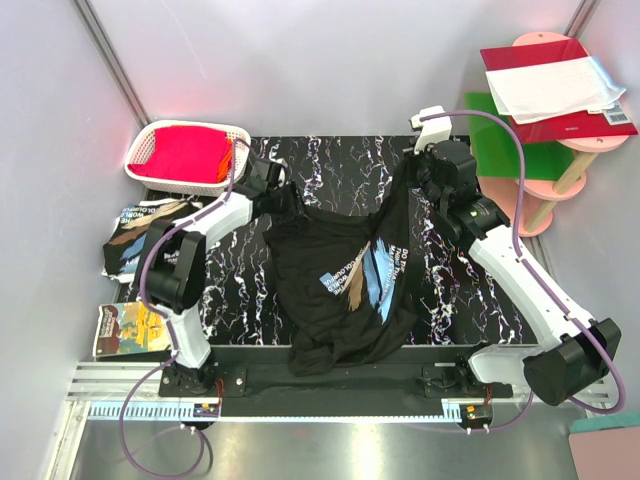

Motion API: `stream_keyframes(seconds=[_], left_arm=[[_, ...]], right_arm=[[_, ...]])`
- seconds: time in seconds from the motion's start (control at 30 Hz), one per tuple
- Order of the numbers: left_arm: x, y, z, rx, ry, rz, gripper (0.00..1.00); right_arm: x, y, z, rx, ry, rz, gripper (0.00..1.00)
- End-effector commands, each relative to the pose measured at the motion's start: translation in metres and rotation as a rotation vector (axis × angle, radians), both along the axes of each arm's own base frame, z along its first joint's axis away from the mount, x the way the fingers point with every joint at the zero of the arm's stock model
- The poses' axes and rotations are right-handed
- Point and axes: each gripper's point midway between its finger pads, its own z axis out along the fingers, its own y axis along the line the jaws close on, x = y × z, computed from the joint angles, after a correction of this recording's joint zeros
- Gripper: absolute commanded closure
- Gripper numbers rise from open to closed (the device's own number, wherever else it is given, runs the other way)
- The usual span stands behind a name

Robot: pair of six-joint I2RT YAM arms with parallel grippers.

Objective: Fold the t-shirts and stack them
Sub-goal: Flatten out the tshirt

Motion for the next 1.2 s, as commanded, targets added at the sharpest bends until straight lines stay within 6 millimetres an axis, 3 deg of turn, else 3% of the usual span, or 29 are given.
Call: stream_keyframes(seconds=[0.0,0.1,0.17,0.47,0.63,0.8,0.87,0.9,0.97,1.0,1.1,1.17], left_arm=[[0.027,-0.016,0.014,-0.06,-0.066,-0.005,0.54],[0.03,-0.011,0.005,-0.023,-0.062,0.018,0.43],[0.031,-0.008,0.003,-0.01,-0.065,0.022,0.42],[0.029,-0.003,-0.016,0.028,-0.025,0.031,0.47],[0.025,0.004,-0.033,0.074,0.011,0.041,0.46],[0.023,0.005,-0.038,0.088,0.021,0.041,0.45],[0.024,0.005,-0.035,0.083,0.013,0.038,0.52],[0.026,0.003,-0.033,0.075,0.008,0.034,0.65],[0.026,-0.001,-0.036,0.065,0.016,0.02,0.8],[0.029,-0.002,-0.033,0.059,0.008,0.019,0.99],[0.03,-0.003,-0.032,0.055,0.006,0.023,1.0],[0.031,0.0,-0.019,0.06,-0.025,0.03,1.0]], right_arm=[[-0.002,-0.001,0.021,0.041,-0.062,0.003,1.0],[-0.002,-0.001,0.02,0.04,-0.059,0.0,1.0],[-0.003,-0.002,0.02,0.037,-0.058,0.001,1.0],[0.001,0.0,0.012,0.032,-0.041,0.0,1.0],[0.002,0.0,0.009,0.029,-0.036,-0.005,1.0],[0.003,0.001,0.004,0.027,-0.024,-0.004,1.0],[0.003,0.001,0.003,0.027,-0.023,-0.004,1.0],[0.003,0.001,0.003,0.027,-0.021,-0.003,1.0],[0.003,0.001,0.002,0.029,-0.019,-0.005,1.0],[0.003,0.001,0.002,0.03,-0.019,-0.003,1.0],[0.002,0.001,0.002,0.031,-0.019,-0.002,1.0],[0.001,0.002,0.001,0.033,-0.018,0.001,1.0]])
